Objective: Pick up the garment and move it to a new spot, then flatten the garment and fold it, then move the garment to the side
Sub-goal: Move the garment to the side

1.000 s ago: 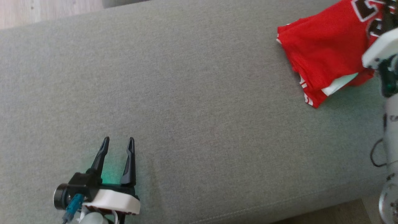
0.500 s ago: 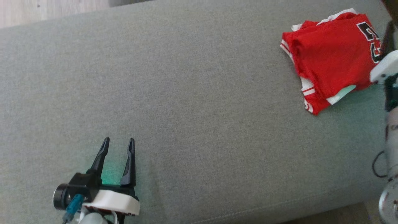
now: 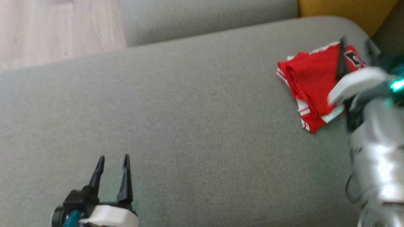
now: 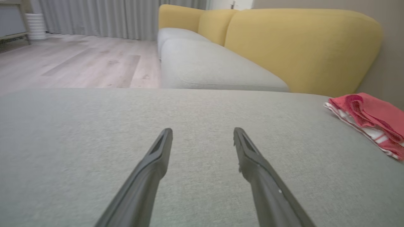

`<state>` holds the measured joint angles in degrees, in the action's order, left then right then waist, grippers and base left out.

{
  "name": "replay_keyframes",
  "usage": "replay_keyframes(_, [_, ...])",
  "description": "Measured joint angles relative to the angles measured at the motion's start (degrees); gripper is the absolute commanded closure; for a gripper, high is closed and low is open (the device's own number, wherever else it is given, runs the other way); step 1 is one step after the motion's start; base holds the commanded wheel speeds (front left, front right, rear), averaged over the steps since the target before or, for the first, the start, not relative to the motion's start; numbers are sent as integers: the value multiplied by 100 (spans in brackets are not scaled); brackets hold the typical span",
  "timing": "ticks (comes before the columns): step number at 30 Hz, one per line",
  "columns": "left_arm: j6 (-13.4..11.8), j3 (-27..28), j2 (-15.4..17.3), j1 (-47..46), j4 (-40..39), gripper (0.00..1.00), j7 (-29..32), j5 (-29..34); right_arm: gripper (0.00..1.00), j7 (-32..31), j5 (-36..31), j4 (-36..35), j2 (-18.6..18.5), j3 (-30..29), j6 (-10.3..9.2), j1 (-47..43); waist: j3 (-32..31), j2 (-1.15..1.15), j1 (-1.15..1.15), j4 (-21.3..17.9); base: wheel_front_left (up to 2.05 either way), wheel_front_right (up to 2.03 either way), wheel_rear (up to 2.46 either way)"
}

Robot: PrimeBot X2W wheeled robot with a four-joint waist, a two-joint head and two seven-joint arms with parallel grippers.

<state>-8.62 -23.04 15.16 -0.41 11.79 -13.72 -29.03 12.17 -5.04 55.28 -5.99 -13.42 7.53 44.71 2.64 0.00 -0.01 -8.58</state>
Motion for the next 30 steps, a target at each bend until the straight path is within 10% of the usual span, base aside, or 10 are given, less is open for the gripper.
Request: replay_keyframes(30, [-189, 281, -324, 903, 205, 0, -47, -118, 0, 0, 1729, -3531, 331, 1664, 0, -4703, -851, 0, 1, 1349, 0, 0, 0])
